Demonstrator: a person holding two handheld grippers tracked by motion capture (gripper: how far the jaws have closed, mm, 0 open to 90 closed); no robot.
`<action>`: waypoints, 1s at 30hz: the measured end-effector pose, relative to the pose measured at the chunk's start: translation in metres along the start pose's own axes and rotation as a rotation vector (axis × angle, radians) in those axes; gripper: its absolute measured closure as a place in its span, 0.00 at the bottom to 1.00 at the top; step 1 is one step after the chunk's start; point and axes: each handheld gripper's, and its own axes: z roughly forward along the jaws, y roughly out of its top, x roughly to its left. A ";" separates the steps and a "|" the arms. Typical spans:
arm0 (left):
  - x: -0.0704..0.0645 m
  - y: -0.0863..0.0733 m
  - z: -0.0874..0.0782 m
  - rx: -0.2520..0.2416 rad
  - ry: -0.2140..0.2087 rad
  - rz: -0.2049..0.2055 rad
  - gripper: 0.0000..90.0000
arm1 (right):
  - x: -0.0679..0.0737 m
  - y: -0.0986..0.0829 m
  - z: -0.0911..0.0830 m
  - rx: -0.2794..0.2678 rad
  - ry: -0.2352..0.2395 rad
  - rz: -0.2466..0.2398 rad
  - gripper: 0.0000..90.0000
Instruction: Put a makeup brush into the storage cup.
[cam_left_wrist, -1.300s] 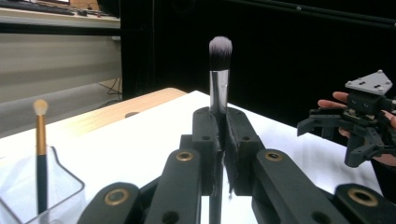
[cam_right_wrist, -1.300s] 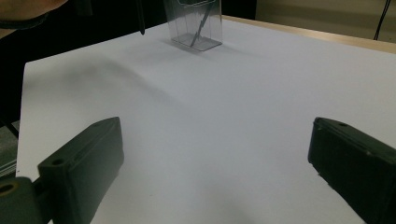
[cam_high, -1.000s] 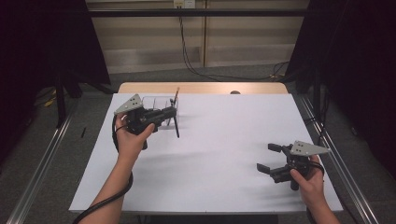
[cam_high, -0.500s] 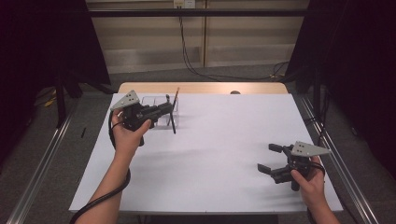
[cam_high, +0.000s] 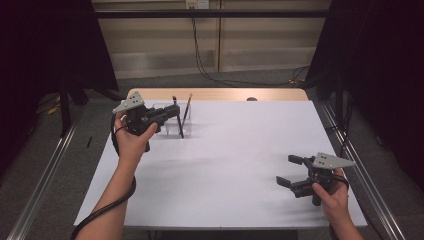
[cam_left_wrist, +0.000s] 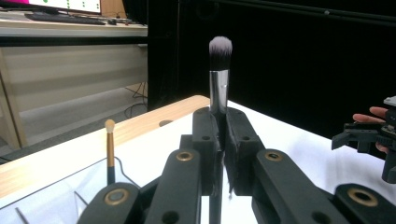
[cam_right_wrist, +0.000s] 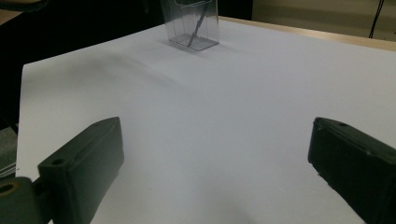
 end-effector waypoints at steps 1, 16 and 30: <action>0.001 0.000 -0.001 0.001 0.004 0.002 0.93 | 0.000 0.000 0.000 0.001 -0.002 0.000 0.03; 0.014 0.011 -0.007 -0.015 0.038 -0.004 0.93 | -0.002 -0.002 0.000 0.001 -0.006 0.004 0.03; 0.023 0.023 -0.002 -0.011 0.065 0.006 0.93 | -0.002 -0.002 0.000 0.001 -0.004 0.004 0.03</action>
